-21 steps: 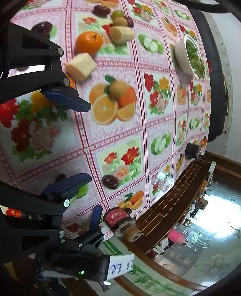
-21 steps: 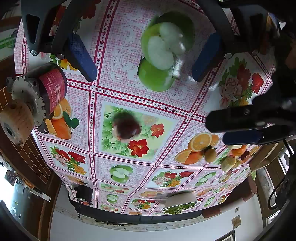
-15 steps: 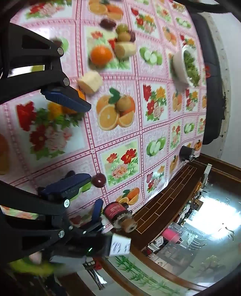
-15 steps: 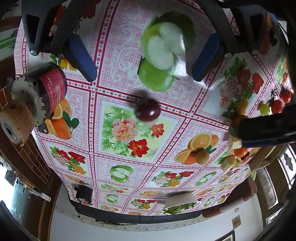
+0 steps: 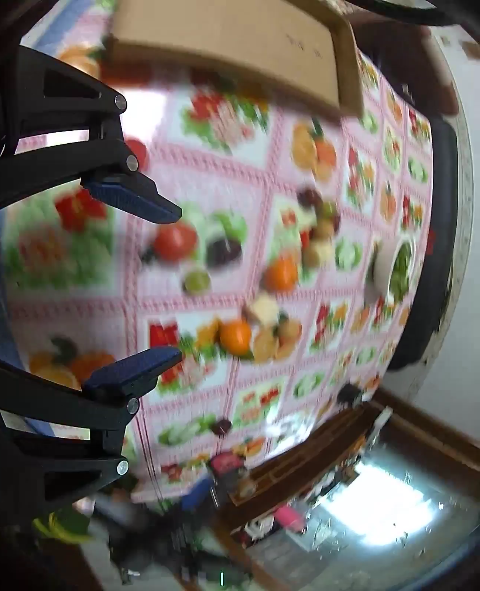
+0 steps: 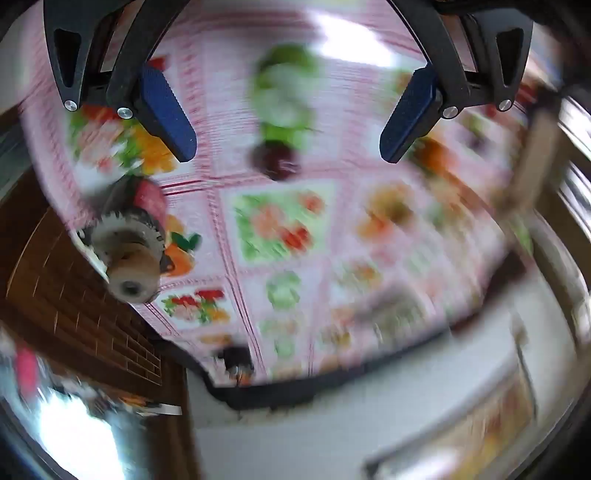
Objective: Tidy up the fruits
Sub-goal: 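Move left tool toward red tomato while right tool moves toward dark red plum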
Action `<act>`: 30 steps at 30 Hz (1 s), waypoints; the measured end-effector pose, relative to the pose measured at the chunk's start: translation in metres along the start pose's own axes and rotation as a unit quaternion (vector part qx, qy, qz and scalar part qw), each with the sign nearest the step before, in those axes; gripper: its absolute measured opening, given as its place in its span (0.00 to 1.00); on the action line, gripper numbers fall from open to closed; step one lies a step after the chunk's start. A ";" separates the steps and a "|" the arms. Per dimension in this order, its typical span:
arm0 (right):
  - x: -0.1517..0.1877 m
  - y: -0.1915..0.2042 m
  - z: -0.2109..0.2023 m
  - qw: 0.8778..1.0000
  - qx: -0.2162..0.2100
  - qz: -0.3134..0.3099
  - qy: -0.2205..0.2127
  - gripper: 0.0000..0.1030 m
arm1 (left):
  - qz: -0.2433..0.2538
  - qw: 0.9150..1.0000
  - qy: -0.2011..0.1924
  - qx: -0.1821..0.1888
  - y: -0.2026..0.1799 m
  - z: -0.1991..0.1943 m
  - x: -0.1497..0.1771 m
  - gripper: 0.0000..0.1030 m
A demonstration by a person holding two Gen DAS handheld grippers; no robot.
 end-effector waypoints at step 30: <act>0.067 0.084 -0.005 0.980 0.097 -0.147 0.093 0.96 | 0.032 0.990 0.033 -0.131 0.061 -0.006 0.040 0.66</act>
Point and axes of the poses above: each gripper's, at about its wrist camera, not at the fingertips, and z roughly the way its jaws point, y to its left, x to its underside, the point moved 8 cm from there along z, roughly the way its jaws point, and after that the axes turned 1 degree about y, right-handed, at the moved point
